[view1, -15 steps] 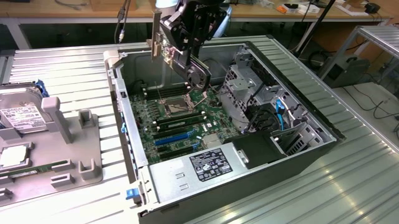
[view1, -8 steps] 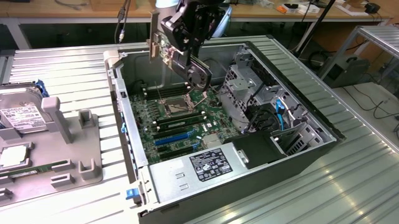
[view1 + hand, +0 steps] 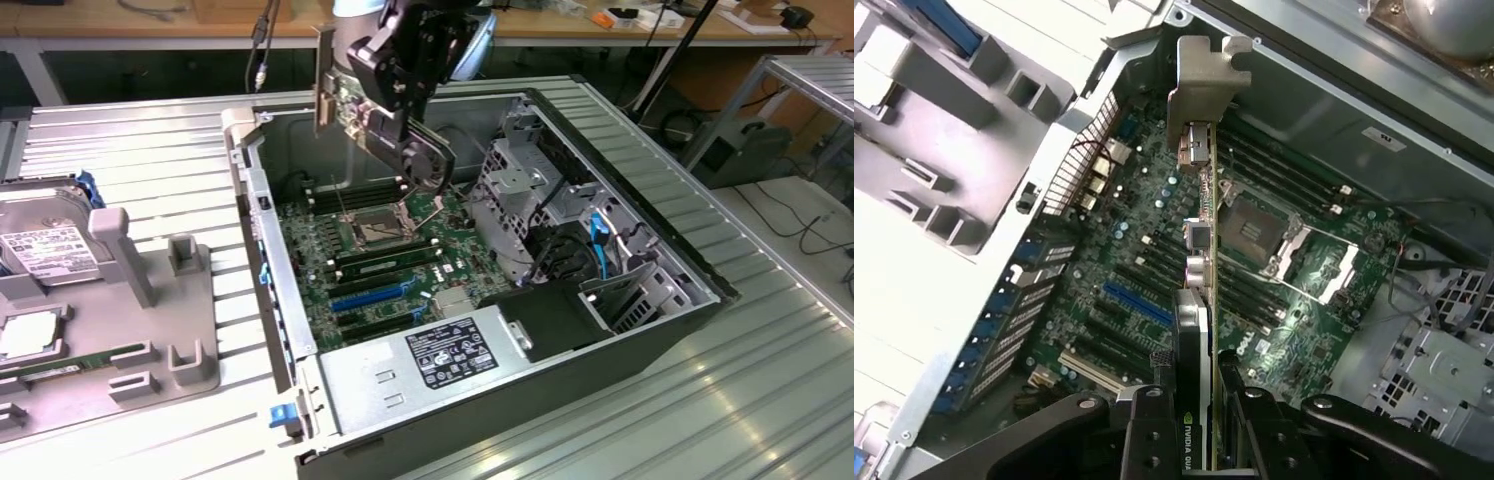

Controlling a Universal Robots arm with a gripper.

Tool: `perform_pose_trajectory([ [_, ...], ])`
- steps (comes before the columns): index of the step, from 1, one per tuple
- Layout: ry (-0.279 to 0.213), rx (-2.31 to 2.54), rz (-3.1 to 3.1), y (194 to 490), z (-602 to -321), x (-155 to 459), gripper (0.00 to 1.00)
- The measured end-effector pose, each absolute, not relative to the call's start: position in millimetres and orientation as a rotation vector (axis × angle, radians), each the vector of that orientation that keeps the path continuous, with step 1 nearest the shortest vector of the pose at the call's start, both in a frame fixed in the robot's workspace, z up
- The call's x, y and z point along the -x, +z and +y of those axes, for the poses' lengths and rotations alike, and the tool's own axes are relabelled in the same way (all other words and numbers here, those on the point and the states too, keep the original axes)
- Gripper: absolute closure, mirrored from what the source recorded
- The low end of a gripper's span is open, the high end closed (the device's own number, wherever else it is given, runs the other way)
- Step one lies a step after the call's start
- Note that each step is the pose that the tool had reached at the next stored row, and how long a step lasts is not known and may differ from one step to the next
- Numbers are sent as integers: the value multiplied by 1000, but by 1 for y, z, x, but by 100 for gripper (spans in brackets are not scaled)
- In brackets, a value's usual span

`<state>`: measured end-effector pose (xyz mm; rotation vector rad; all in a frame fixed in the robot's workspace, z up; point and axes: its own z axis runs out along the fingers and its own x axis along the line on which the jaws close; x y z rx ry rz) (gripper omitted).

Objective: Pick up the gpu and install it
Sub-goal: 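Insert the gpu into the slot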

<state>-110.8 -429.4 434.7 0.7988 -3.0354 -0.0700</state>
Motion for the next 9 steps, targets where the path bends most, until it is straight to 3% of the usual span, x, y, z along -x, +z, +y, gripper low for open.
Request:
perform_pose_trajectory([
  [9,-70,-915,-3001,435,-429,111,73],
])
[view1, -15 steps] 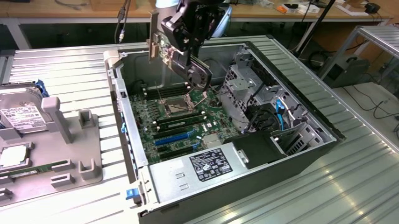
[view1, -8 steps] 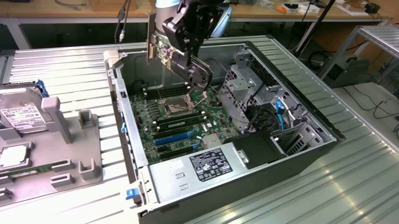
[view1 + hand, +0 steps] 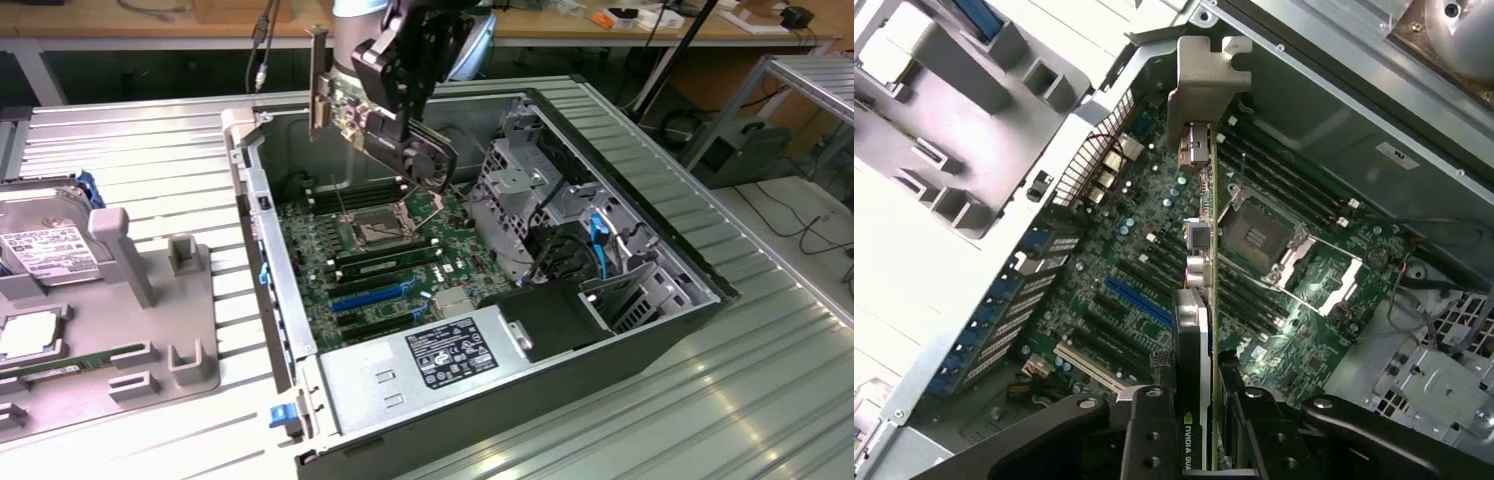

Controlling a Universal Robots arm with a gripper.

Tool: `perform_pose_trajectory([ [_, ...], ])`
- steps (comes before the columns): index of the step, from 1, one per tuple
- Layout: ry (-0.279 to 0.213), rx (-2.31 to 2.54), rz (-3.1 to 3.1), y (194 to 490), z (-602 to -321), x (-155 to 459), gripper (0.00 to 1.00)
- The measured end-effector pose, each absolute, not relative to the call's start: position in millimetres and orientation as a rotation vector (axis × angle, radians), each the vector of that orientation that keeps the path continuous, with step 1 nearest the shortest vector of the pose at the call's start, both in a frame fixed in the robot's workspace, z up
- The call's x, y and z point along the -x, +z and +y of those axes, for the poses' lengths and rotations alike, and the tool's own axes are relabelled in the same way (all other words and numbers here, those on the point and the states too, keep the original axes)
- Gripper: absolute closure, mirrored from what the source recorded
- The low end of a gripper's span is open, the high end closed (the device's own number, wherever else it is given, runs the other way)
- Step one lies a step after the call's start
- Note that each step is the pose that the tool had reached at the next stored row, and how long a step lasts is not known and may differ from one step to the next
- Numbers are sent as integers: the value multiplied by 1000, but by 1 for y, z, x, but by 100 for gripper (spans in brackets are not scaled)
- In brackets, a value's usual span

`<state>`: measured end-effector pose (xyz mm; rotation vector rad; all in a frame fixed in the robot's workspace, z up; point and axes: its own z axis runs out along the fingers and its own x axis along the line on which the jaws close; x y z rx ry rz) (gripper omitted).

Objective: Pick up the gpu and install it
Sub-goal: 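Insert the gpu into the slot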

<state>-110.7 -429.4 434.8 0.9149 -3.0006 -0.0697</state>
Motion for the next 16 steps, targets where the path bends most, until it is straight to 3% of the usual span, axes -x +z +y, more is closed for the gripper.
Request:
perform_pose_trajectory([
  [16,-69,-1101,-2935,435,-429,111,73],
])
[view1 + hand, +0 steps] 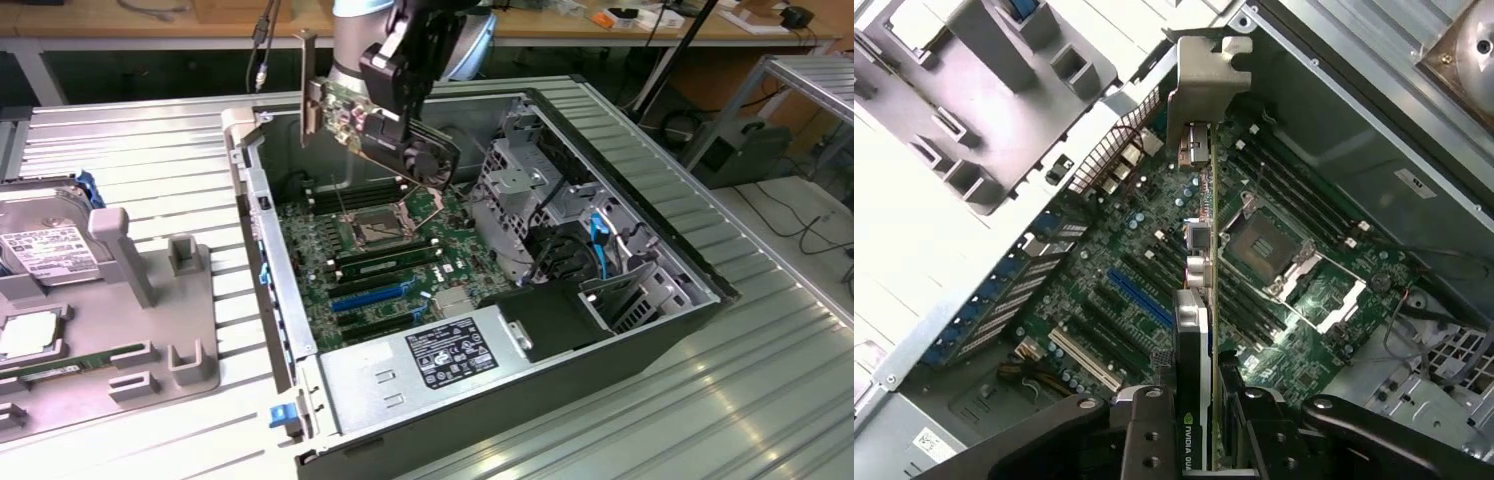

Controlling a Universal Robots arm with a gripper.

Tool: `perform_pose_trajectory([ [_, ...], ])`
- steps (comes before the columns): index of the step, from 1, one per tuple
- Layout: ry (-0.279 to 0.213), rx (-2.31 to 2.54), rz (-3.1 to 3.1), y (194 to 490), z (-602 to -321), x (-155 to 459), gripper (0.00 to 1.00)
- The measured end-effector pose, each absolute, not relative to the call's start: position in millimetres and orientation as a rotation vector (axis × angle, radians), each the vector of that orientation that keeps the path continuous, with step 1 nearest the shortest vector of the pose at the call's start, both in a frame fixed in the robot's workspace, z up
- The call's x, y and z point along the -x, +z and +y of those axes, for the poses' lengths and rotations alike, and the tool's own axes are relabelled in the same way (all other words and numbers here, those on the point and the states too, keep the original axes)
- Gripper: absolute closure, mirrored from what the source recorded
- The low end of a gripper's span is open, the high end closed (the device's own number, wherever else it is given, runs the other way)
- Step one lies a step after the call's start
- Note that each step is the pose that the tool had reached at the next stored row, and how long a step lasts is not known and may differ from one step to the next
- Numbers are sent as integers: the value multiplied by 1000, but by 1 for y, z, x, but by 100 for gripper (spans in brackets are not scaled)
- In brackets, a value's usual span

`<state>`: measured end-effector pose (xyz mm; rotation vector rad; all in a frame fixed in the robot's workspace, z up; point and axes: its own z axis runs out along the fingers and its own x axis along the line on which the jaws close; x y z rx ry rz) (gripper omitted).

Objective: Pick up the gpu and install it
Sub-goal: 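Insert the gpu into the slot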

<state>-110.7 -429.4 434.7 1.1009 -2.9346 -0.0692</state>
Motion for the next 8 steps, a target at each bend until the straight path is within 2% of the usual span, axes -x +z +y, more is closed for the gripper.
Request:
perform_pose_trajectory([
  [8,-69,-1219,-2886,435,-429,111,73],
])
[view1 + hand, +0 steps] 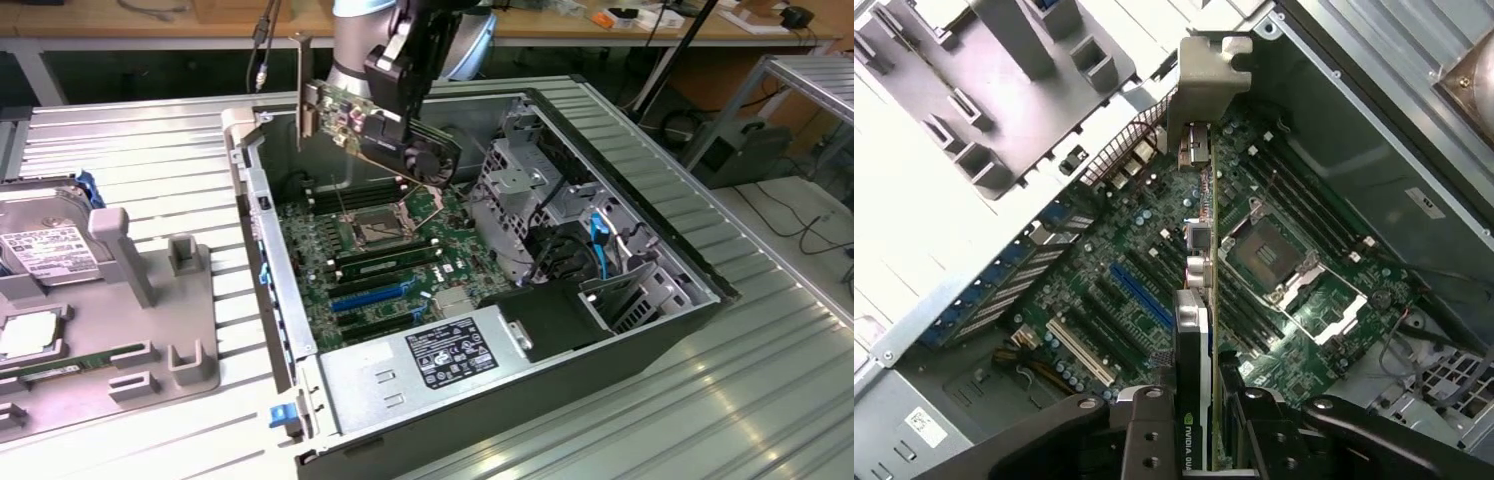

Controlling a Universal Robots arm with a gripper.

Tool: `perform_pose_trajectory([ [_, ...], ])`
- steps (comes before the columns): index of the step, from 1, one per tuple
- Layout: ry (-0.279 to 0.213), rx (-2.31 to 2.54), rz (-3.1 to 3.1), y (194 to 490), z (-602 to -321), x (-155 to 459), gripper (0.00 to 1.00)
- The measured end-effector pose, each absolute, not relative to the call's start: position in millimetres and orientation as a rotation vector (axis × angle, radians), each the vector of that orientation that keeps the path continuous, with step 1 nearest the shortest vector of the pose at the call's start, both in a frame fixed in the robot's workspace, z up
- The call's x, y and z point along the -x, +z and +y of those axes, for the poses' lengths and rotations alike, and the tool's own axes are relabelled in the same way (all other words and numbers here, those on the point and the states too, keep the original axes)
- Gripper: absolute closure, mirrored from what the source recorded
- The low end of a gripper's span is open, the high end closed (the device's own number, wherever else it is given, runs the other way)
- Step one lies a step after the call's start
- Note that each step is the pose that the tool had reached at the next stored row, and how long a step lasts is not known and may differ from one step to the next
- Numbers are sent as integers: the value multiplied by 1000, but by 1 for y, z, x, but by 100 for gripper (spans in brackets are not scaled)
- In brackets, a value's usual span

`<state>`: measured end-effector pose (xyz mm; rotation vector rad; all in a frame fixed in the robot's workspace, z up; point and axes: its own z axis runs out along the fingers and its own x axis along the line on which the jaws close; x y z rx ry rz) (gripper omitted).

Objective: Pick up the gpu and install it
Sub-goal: 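Insert the gpu into the slot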

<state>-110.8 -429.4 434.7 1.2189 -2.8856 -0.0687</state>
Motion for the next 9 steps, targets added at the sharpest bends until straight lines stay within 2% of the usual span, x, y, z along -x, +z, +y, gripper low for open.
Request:
perform_pose_trajectory([
  [9,-68,-1364,-2818,435,-429,111,73],
])
